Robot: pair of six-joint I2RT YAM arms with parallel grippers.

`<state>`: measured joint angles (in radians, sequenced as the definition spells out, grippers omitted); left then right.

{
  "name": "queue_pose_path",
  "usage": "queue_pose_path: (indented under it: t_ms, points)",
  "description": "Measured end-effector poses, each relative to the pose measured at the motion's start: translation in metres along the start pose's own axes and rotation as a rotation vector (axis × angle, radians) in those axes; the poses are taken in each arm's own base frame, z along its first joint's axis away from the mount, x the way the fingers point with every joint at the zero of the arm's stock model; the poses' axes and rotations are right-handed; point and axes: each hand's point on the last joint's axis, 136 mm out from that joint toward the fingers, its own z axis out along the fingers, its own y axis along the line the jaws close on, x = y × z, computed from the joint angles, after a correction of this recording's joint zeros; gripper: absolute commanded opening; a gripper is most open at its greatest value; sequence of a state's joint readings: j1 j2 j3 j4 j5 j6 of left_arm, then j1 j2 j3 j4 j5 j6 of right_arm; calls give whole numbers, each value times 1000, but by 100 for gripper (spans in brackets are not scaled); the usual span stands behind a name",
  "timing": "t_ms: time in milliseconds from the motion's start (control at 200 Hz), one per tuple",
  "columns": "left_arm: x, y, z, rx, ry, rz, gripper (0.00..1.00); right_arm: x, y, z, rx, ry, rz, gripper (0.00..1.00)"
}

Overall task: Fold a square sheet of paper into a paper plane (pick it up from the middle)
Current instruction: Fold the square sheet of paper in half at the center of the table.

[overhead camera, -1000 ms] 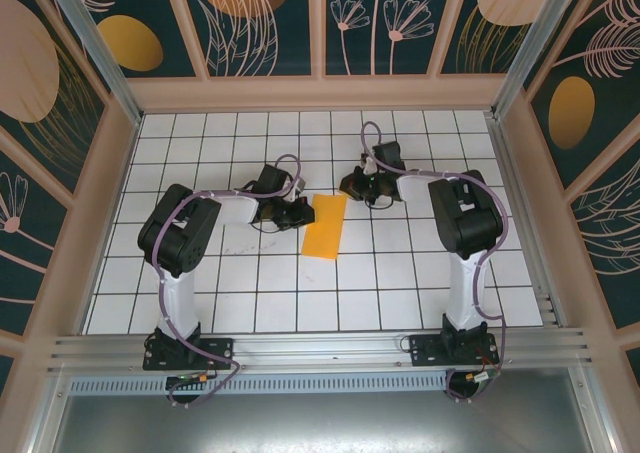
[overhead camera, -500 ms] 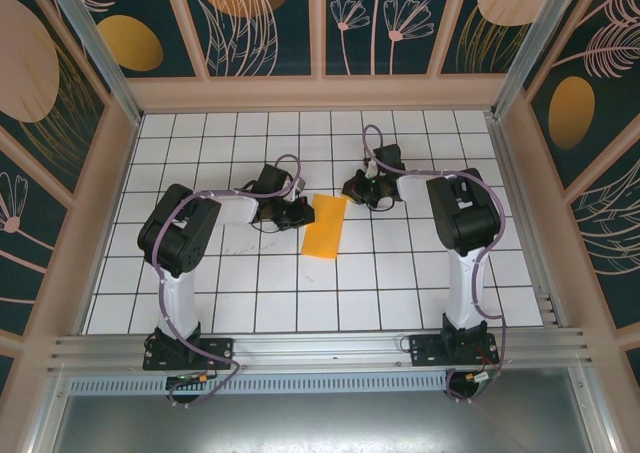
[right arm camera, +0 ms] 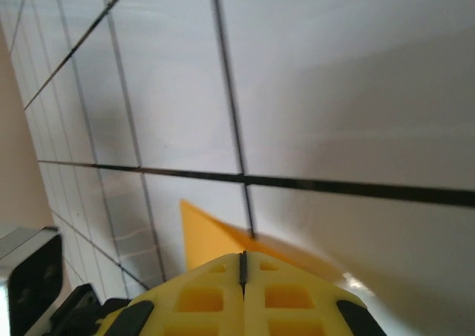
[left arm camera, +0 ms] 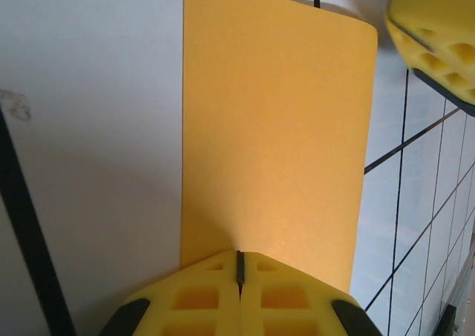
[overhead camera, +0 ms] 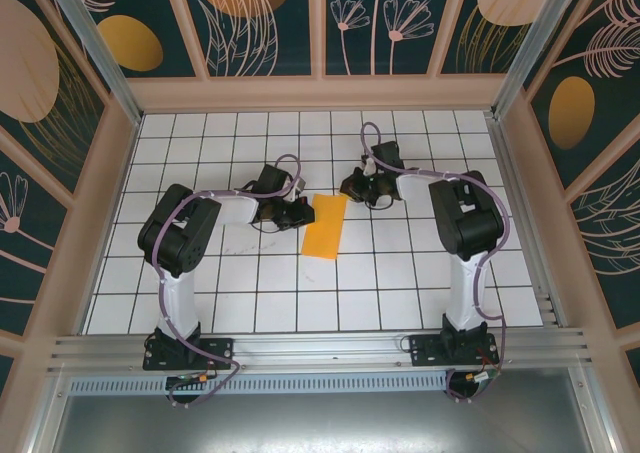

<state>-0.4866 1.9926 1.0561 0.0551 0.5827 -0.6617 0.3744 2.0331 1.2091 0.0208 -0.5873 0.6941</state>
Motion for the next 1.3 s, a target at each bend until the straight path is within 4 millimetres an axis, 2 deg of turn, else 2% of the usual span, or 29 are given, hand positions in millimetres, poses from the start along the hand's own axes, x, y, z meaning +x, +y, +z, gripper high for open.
queue_pose_path:
  t_ms: [120, 375, 525, 691, 826, 926, 1021, 1176, 1301]
  points:
    - [0, 0, 0, 0, 0, 0, 0, 10, 9, 2, -10, 14, -21, 0]
    - [0, 0, 0, 0, 0, 0, 0, 19, -19, 7, 48, 27, 35, 0]
    - [0, 0, 0, 0, 0, 0, 0, 19, -21, 8, 46, 26, 39, 0]
    - [0, 0, 0, 1, -1, 1, 0, 27, -18, -1, 44, 16, 26, 0]
    - [0, 0, 0, 1, -1, 1, 0, 38, 3, -17, -7, 12, -6, 0]
    - [0, 0, 0, 1, -2, 1, 0, 55, 20, -22, -46, 21, -37, 0]
    - [0, 0, 0, 1, -1, 1, 0, 78, 23, -16, -52, 55, -56, 0]
    - [0, 0, 0, 1, -1, 1, 0, 113, -2, -9, -8, 119, -10, 0]
    - [0, 0, 0, 1, -1, 1, 0, 123, -17, -9, 22, 133, 18, 0]
